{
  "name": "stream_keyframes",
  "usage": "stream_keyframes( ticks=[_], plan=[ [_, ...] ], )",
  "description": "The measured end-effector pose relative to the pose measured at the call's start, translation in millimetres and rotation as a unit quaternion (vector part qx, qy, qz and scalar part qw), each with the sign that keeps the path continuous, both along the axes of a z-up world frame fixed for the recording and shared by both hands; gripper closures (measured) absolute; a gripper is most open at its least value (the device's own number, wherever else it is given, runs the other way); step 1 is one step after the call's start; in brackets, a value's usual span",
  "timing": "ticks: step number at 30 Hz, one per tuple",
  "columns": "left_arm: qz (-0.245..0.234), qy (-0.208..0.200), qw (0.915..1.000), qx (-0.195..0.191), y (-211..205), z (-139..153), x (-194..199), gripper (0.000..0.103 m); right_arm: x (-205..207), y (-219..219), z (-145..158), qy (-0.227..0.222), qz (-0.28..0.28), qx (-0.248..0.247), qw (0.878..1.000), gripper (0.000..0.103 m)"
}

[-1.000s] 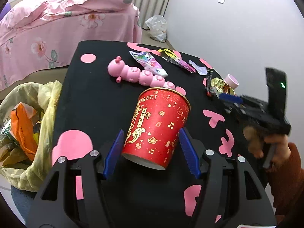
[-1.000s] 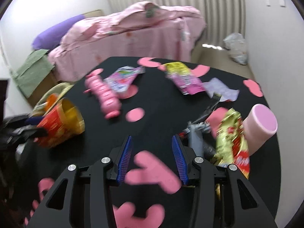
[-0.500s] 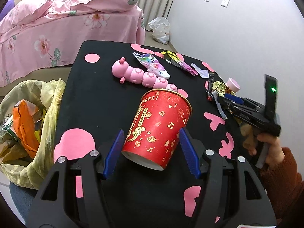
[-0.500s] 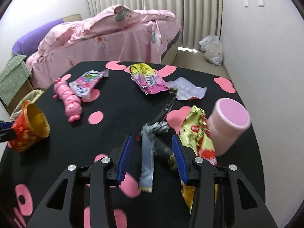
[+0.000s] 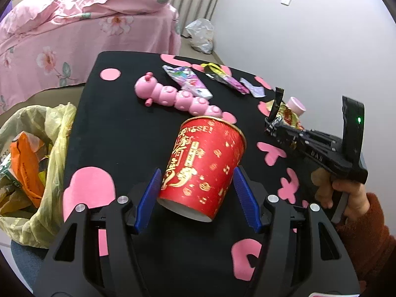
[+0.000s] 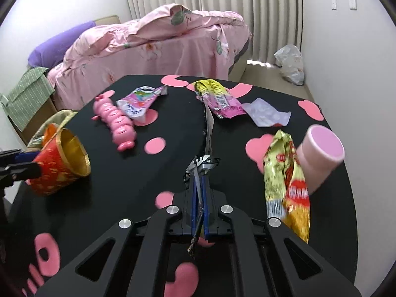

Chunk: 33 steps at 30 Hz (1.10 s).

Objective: Collect trash
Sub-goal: 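Lift the red cup with the left tool while the right tool grasps a silver wrapper strip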

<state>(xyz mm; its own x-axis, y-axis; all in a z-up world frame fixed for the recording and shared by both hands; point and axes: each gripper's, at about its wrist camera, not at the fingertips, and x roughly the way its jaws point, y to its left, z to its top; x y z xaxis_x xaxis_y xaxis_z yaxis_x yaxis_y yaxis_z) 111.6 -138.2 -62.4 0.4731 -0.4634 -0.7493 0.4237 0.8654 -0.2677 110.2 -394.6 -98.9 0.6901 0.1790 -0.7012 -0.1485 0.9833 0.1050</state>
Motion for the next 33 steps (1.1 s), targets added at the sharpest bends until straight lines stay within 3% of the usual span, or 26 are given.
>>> stream_keyframes(
  ticks=[3,12,15,18,21,22,23,24,27,33],
  plan=[
    [-0.021,0.004,0.9997,0.013,-10,4,1,0.039,-15,-2,2,0.0,0.0,0.016,1.0,0.098],
    [-0.088,0.008,0.99,0.11,-64,-9,26,0.039,-39,-11,4,0.001,-0.01,0.04,0.999,0.098],
    [-0.086,0.017,0.9876,0.13,-67,-15,29,0.041,-44,-10,5,-0.001,-0.004,0.042,0.999,0.098],
    [-0.075,0.023,0.9907,0.111,-58,-12,30,0.047,-46,-10,2,-0.003,-0.004,0.043,0.999,0.097],
    [-0.065,0.012,0.9954,0.07,-46,2,26,0.048,-46,-4,-2,-0.009,0.0,0.014,1.0,0.093],
    [-0.063,0.002,0.9966,0.053,-40,9,22,0.048,-47,-1,-3,-0.012,0.002,0.002,1.0,0.081],
    [-0.061,-0.005,0.997,0.046,-38,13,20,0.048,-48,0,-5,-0.013,0.005,-0.004,1.0,0.06],
    [-0.059,-0.013,0.9974,0.04,-35,17,17,0.048,-49,2,-5,-0.015,0.014,-0.003,1.0,0.055],
    [-0.047,-0.04,0.9978,0.026,-26,28,7,0.048,-49,1,-4,-0.007,0.031,0.016,0.999,0.055],
    [-0.028,-0.051,0.9983,0.002,-12,32,-1,0.048,-46,-6,-8,0.006,-0.003,-0.032,0.999,0.055]
  ],
)
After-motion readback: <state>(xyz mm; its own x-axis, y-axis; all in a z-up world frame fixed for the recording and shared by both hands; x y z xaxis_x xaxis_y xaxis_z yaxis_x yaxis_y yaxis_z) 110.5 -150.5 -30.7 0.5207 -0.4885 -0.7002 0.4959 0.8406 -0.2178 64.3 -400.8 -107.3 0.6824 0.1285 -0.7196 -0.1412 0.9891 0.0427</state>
